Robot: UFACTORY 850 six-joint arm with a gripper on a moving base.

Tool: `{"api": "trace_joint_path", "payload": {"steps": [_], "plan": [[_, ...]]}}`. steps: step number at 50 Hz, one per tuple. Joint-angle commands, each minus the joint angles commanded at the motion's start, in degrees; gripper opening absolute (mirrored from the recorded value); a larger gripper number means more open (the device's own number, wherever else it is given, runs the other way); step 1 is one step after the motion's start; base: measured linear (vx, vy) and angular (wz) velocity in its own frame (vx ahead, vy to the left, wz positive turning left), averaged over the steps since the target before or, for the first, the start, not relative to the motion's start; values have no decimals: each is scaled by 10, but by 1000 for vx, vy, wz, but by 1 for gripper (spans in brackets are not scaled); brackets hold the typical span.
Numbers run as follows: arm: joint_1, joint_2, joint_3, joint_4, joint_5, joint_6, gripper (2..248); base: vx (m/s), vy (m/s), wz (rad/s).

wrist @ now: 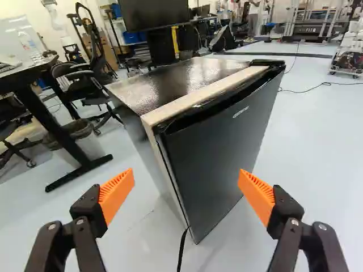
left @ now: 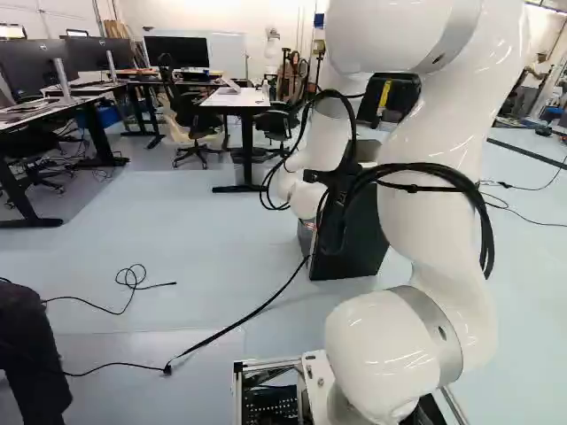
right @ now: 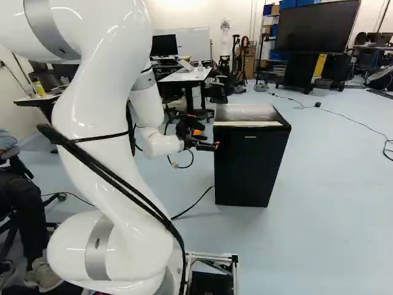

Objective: Open the fridge door

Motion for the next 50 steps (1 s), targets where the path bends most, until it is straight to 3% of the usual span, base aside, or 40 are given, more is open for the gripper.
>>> {"api": "trace_joint_path", "payload": {"steps": [34,50], "plan": [[43,-31,-29,120,68,0,247,0,0,0],[71,-58,-49,157,86,0,247,0,0,0]]}}
